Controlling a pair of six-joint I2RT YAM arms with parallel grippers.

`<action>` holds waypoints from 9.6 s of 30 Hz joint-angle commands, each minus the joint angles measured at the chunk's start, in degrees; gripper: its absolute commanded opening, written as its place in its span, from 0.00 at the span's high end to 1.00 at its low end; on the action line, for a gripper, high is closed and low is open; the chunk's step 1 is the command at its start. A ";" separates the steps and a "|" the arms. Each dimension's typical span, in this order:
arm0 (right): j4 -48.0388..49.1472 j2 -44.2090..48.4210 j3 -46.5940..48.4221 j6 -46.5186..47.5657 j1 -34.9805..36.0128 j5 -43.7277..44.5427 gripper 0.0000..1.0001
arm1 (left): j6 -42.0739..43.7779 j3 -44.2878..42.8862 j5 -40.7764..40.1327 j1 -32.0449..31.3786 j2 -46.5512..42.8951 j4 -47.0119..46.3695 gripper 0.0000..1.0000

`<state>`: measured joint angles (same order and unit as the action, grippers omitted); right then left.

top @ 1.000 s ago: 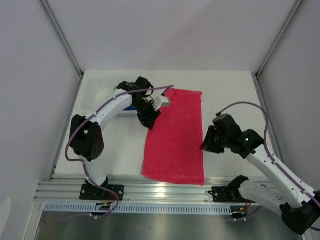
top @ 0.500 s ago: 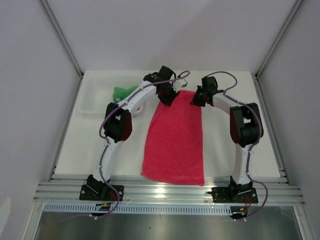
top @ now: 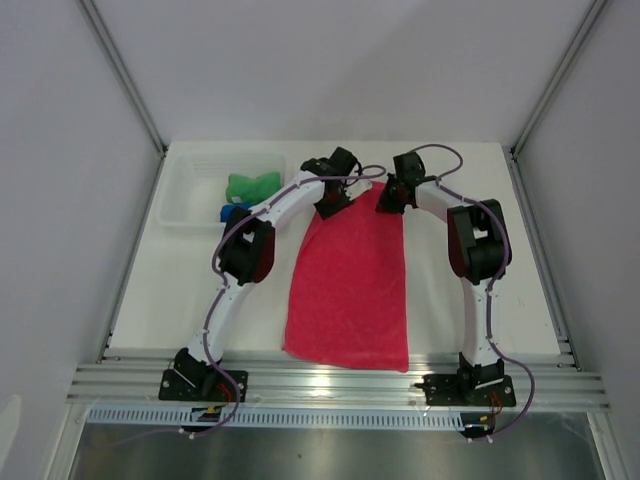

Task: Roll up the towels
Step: Flatten the towel

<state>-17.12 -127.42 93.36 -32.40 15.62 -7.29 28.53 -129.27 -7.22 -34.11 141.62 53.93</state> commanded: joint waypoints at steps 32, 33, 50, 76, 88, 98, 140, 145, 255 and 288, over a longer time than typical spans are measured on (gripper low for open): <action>-0.45 -4.57 17.11 2.63 -2.52 -3.69 0.77 | -12.54 21.86 27.26 6.95 -21.30 9.61 0.51; -0.63 -5.81 19.29 1.65 -2.26 -4.05 0.73 | -12.54 22.65 27.70 7.04 -21.56 9.70 0.51; -2.21 -7.24 20.28 -3.46 -1.12 1.04 0.69 | -13.59 35.84 32.18 7.13 -20.77 6.80 0.51; -0.01 -11.54 22.30 -5.39 -0.24 0.96 0.80 | -13.59 36.72 31.48 7.04 -19.81 6.10 0.50; -6.16 -15.76 28.45 -6.00 0.20 3.68 0.83 | -13.42 36.20 31.66 7.04 -19.72 6.54 0.50; -8.71 -14.79 27.14 -6.01 1.26 5.97 0.87 | -13.42 36.11 32.01 7.04 -19.72 6.45 0.50; -0.19 -11.37 26.87 0.41 4.86 9.84 0.79 | -13.24 36.20 32.54 7.04 -19.54 6.62 0.50; 0.25 -11.80 27.57 0.15 5.21 9.14 0.77 | -13.15 36.20 32.45 7.04 -19.45 6.71 0.50; -5.29 -0.54 5.86 8.59 -8.76 3.16 1.00 | -9.29 31.98 34.91 7.48 -22.35 16.21 0.50; -20.75 27.54 -8.90 8.50 -5.78 12.12 0.61 | 27.42 48.56 31.32 -1.48 -43.77 16.22 0.40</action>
<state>-33.36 -112.60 96.36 -24.95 7.81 1.45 38.54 -89.36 25.63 -33.34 107.74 69.54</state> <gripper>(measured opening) 0.383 0.588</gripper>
